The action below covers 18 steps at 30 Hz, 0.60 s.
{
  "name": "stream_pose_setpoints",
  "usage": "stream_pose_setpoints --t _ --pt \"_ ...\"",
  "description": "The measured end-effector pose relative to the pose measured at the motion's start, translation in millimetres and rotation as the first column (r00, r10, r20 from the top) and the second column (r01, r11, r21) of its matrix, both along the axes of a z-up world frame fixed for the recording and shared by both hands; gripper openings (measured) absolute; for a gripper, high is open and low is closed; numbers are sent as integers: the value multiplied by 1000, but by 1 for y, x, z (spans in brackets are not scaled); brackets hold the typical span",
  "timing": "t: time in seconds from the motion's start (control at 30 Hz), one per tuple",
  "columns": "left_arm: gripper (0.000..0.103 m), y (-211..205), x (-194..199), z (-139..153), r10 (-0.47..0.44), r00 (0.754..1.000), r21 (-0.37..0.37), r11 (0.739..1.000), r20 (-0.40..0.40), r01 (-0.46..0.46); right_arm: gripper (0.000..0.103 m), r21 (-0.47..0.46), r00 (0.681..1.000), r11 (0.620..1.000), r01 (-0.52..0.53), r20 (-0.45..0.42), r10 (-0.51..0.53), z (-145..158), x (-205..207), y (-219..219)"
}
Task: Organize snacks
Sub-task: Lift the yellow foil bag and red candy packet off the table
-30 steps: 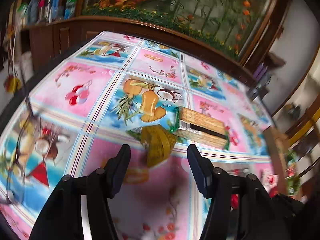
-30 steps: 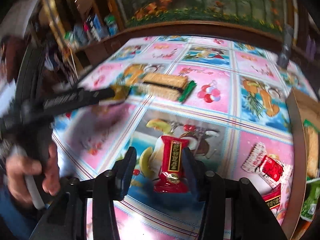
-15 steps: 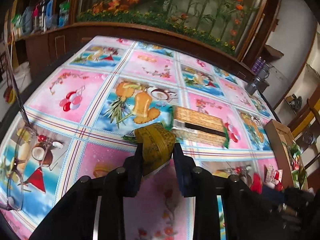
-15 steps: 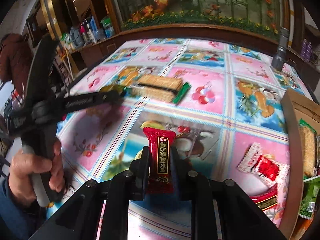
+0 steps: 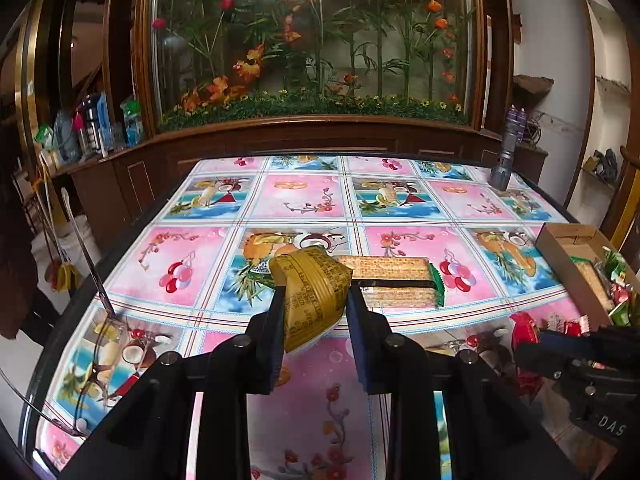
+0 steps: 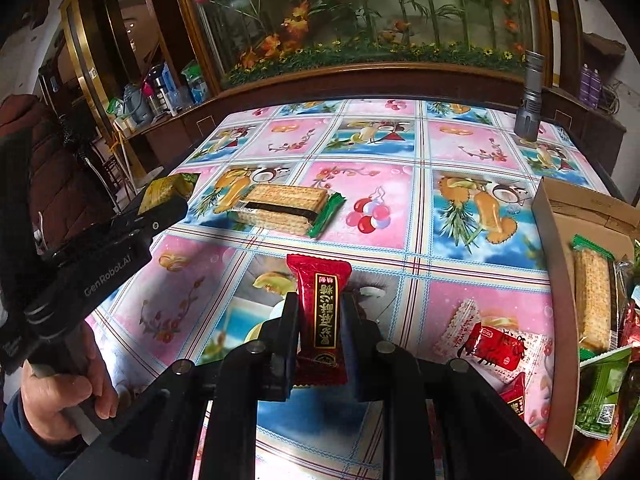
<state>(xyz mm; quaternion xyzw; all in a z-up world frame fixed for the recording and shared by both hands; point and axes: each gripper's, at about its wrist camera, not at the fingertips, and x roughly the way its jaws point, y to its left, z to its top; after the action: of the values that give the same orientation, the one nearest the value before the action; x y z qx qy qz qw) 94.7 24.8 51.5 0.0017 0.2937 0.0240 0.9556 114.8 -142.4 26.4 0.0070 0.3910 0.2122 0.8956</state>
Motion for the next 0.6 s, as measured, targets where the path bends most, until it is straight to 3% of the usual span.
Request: stream_pose_setpoints --t 0.6 --pt "28 -13 -11 6 3 998 93 996 69 -9 21 3 999 1000 25 21 -25 4 1 -7"
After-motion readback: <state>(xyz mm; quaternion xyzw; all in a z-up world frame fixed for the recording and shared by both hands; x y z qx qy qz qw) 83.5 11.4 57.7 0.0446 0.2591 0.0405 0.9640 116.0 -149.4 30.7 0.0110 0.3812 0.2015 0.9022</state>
